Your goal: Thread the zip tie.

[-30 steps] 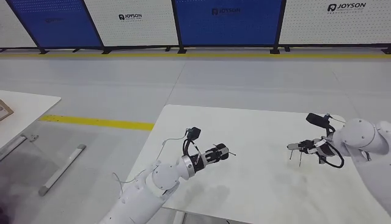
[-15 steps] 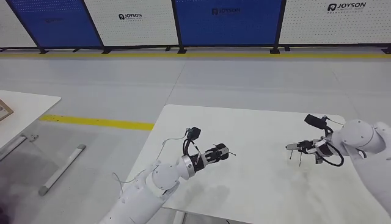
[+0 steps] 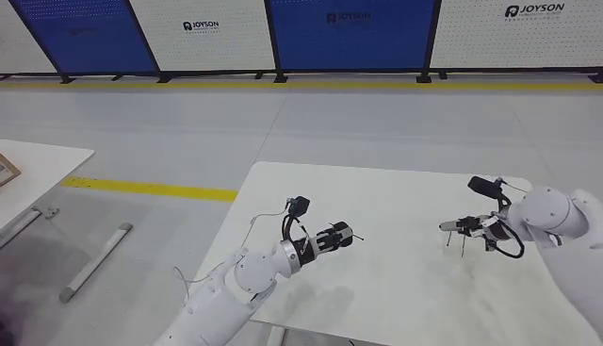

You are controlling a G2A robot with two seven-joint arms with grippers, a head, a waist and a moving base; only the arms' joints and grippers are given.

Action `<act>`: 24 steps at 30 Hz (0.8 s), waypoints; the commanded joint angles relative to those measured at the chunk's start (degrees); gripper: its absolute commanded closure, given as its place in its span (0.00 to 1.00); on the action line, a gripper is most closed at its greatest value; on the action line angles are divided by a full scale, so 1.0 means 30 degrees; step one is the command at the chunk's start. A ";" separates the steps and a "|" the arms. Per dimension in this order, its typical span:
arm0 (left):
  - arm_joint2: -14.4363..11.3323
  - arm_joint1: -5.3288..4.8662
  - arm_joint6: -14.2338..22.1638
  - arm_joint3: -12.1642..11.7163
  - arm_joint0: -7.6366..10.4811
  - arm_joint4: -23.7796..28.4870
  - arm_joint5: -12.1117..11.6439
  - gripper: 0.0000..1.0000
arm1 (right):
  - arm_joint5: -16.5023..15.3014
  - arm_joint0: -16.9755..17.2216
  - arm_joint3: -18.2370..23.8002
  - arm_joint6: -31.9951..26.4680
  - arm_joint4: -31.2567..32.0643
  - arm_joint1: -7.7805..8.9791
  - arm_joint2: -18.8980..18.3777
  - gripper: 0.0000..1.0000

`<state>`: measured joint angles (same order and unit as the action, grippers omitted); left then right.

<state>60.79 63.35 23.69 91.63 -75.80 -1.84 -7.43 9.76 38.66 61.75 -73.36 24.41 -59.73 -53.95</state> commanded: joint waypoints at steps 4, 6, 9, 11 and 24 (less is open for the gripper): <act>0.0000 0.0000 0.0000 0.0000 0.0000 0.0000 0.0000 1.00 | -0.0424 -0.0710 -0.1010 -0.0358 -0.0243 -0.0369 0.0746 0.00; 0.0000 0.0000 0.0000 0.0000 0.0000 0.0000 0.0000 1.00 | -0.0953 -0.1225 -0.1934 -0.0638 -0.0652 -0.0548 0.0959 0.00; 0.0000 0.0000 0.0000 0.0000 0.0000 0.0000 0.0000 1.00 | -0.0953 -0.1225 -0.1934 -0.0638 -0.0652 -0.0548 0.0959 0.00; 0.0000 0.0000 0.0000 0.0000 0.0000 0.0000 0.0000 1.00 | -0.0953 -0.1225 -0.1934 -0.0638 -0.0652 -0.0548 0.0959 0.00; 0.0000 0.0000 0.0000 0.0000 0.0000 0.0000 0.0000 1.00 | -0.0616 -0.1584 -0.2570 0.0316 -0.0357 -0.0826 0.1317 0.11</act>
<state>60.79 63.35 23.69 91.63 -75.80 -1.84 -7.43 7.51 34.22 54.54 -72.51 23.20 -62.08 -50.17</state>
